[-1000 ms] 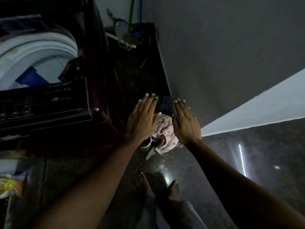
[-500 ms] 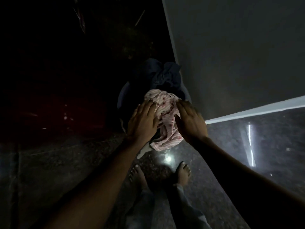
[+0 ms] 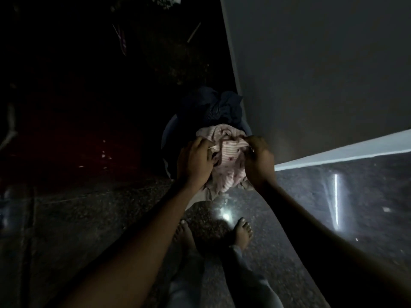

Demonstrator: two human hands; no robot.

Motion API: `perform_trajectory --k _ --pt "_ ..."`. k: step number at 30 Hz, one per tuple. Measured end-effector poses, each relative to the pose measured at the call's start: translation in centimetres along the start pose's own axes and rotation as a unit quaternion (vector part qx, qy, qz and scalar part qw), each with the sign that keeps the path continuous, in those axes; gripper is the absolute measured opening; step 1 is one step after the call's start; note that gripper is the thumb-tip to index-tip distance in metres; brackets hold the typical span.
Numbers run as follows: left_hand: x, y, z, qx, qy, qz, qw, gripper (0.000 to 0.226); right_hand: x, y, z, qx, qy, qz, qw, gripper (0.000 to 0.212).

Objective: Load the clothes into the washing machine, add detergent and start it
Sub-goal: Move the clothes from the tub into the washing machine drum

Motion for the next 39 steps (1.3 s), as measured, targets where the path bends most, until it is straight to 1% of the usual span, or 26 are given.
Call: perform_trajectory --k 2,4,5,7,9,11,13,15,17,18,21,23,24,25,27,28,30,32,33,35,37,39 --pt "-1.6 0.4 -0.9 -0.032 0.051 0.026 0.998 0.03 -3.0 0.3 2.7 0.026 -0.069 -0.02 0.997 0.02" --pt "-3.6 1.0 -2.4 -0.061 0.151 0.075 0.984 0.046 -6.2 0.4 6.1 0.022 -0.113 -0.04 0.993 0.016" --pt "-4.6 1.4 -3.3 -0.06 0.187 0.097 0.976 0.053 -7.8 0.5 8.1 0.016 -0.133 -0.044 0.99 0.016" --pt "-7.6 2.2 -5.6 -0.037 0.208 0.122 0.97 0.068 -11.0 0.5 12.3 -0.006 -0.166 -0.05 0.985 0.02" --pt "-11.1 2.6 -8.0 -0.022 0.218 0.119 0.968 0.079 -14.0 0.2 16.7 -0.043 -0.199 -0.057 0.977 0.026" --pt "-14.6 2.5 -10.2 -0.028 0.25 0.089 0.964 0.079 -17.0 -0.3 21.0 -0.076 -0.224 -0.054 0.97 0.031" --pt "-18.6 2.8 -12.6 -0.038 0.29 0.071 0.953 0.082 -19.8 -0.8 25.1 -0.1 -0.245 -0.039 0.964 0.031" --pt "-21.8 2.9 -14.8 -0.044 0.352 0.078 0.932 0.079 -22.5 -1.1 28.7 -0.12 -0.261 -0.026 0.958 0.031" --pt "-25.2 2.6 -16.3 -0.056 0.384 0.056 0.92 0.07 -25.4 -1.1 32.0 -0.149 -0.266 -0.023 0.952 0.032" --pt "-27.1 2.4 -16.9 -0.057 0.384 0.039 0.921 0.068 -26.9 -1.1 33.2 -0.164 -0.268 -0.025 0.949 0.03" --pt "-32.7 1.7 -19.5 -0.015 0.371 -0.001 0.929 0.064 -30.4 -1.1 35.3 -0.192 -0.29 -0.042 0.937 0.024" --pt "-36.3 1.1 -20.8 -0.004 0.352 -0.021 0.936 0.05 -31.5 -1.0 35.4 -0.177 -0.324 -0.034 0.929 0.022" --pt "-37.9 0.8 -21.5 0.006 0.352 -0.031 0.936 0.042 -31.7 -0.9 35.0 -0.16 -0.327 -0.026 0.931 0.024" --pt "-39.5 0.5 -22.2 0.017 0.357 -0.039 0.933 0.036 -31.6 -0.9 34.3 -0.14 -0.313 -0.012 0.939 0.031" --pt "-42.3 0.0 -23.5 0.032 0.394 -0.042 0.918 0.031 -30.5 -0.8 32.6 -0.099 -0.245 0.045 0.964 0.054" --pt "-43.4 -0.3 -24.2 0.036 0.426 -0.028 0.904 0.031 -29.6 -0.9 31.8 -0.085 -0.204 0.086 0.971 0.063" --pt "-44.8 -0.9 -25.5 0.034 0.482 0.015 0.875 0.03 -27.7 -0.7 31.2 -0.08 -0.145 0.159 0.973 0.074" --pt "-45.9 -1.4 -26.3 0.028 0.535 0.043 0.843 0.029 -26.0 -0.4 32.1 -0.073 -0.135 0.187 0.97 0.077" --pt "-46.5 -1.4 -26.4 0.023 0.57 0.053 0.82 0.026 -25.2 -0.3 32.7 -0.063 -0.144 0.186 0.97 0.075" --pt "-47.4 -1.4 -26.3 0.01 0.619 0.067 0.782 0.023 -24.1 -0.6 33.9 -0.056 -0.167 0.152 0.972 0.065" --pt "-48.6 -1.4 -25.1 -0.001 0.624 0.049 0.78 0.027 -24.0 -1.1 35.3 -0.073 -0.2 0.102 0.972 0.056" --pt "-49.8 -1.8 -22.0 -0.03 0.595 -0.016 0.803 0.024 -24.9 -1.9 36.1 -0.067 -0.233 0.061 0.968 0.052"
Point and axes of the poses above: each hand's wrist, its own y-axis away from the middle knuckle, its own x-axis out of the palm, z = x × y, the point moved 7 cm from there along -y, towards the middle knuckle, and after that the axes turned 4 degrees about -x, right-handed, at the moved point
